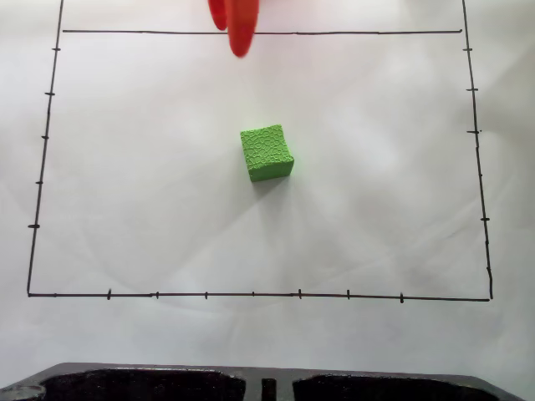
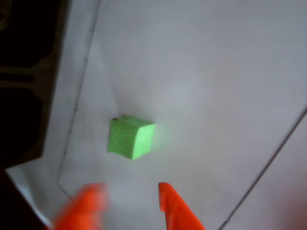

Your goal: Grasp the colored block, Place it on the black dot, and then return the arm to the default position.

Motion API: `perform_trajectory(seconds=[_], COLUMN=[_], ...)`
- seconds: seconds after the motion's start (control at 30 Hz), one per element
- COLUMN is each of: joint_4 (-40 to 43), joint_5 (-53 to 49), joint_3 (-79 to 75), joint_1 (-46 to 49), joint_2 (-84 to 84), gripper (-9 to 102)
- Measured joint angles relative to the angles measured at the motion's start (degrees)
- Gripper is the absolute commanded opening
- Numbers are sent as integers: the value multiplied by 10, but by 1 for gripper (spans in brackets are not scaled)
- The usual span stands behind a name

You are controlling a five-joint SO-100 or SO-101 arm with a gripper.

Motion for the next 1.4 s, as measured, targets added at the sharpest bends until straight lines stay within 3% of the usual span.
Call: perform_trajectory(seconds=[0.47,0.8,1.4], joint_4=[-142,-199,-214], joint_5=[74,86,78], joint_3=[151,205,208], joint_1=[0,7,3], joint_2=[23,23,23], gripper=[0,0,0])
